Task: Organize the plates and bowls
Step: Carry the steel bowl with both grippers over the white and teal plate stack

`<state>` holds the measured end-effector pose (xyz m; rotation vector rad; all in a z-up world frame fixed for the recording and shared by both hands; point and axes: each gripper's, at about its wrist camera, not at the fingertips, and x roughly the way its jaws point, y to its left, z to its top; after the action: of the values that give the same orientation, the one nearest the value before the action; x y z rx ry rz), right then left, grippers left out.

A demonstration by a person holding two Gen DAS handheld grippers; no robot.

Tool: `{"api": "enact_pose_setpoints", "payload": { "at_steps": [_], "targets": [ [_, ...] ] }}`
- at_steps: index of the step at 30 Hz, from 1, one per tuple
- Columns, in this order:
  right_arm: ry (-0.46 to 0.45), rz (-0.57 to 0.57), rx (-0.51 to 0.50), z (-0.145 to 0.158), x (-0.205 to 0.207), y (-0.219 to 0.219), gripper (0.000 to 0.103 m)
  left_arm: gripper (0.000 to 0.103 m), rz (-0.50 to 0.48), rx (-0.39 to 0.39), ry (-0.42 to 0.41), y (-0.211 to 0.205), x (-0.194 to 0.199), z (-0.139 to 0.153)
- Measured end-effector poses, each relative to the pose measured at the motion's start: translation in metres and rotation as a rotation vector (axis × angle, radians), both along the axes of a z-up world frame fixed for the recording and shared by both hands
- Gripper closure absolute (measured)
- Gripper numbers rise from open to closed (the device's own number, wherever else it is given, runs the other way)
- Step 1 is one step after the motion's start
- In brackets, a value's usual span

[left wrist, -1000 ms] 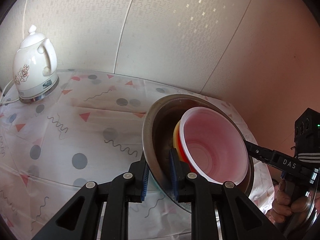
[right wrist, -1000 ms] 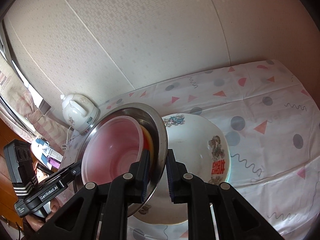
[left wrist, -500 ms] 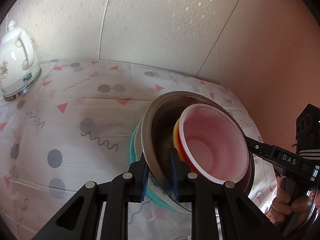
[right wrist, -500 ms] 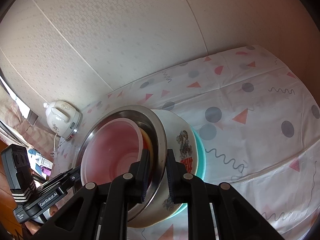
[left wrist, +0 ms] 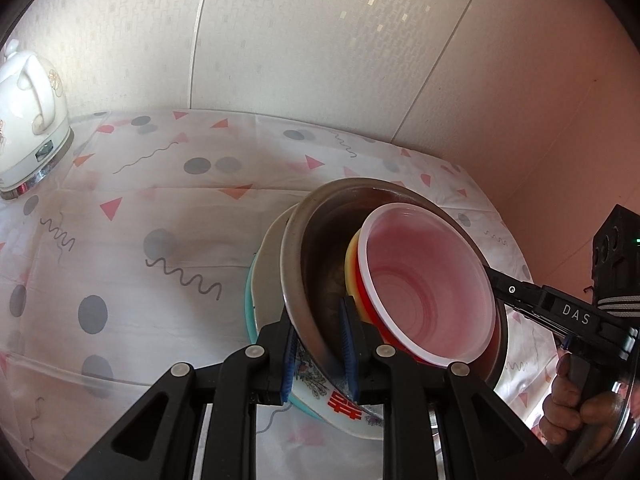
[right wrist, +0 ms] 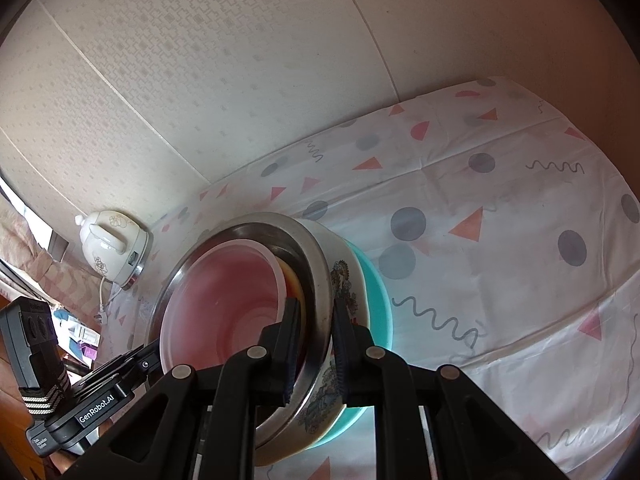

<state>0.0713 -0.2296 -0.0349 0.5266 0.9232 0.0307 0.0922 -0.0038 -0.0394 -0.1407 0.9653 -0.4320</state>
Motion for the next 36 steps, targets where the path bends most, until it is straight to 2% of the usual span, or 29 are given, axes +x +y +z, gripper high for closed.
{"api": "enact_pose_setpoints", "payload": {
  "at_steps": [12, 20, 26, 36],
  "targets": [
    [0.022, -0.001, 0.032, -0.001, 0.001, 0.001, 0.086, 0.081, 0.011, 0.041, -0.024, -0.003, -0.005, 0.002],
    [0.033, 0.000, 0.029, -0.001, -0.001, 0.002, 0.085, 0.081, 0.011, 0.022, -0.012, 0.001, -0.005, 0.002],
    [0.028, 0.004, 0.025, -0.003, -0.004, 0.003, 0.086, 0.081, 0.008, 0.056, -0.058, -0.004, -0.013, 0.006],
    [0.040, -0.001, 0.041, -0.005, -0.006, 0.005, 0.086, 0.081, 0.018, 0.060, -0.081, -0.002, -0.019, 0.012]
  ]
}}
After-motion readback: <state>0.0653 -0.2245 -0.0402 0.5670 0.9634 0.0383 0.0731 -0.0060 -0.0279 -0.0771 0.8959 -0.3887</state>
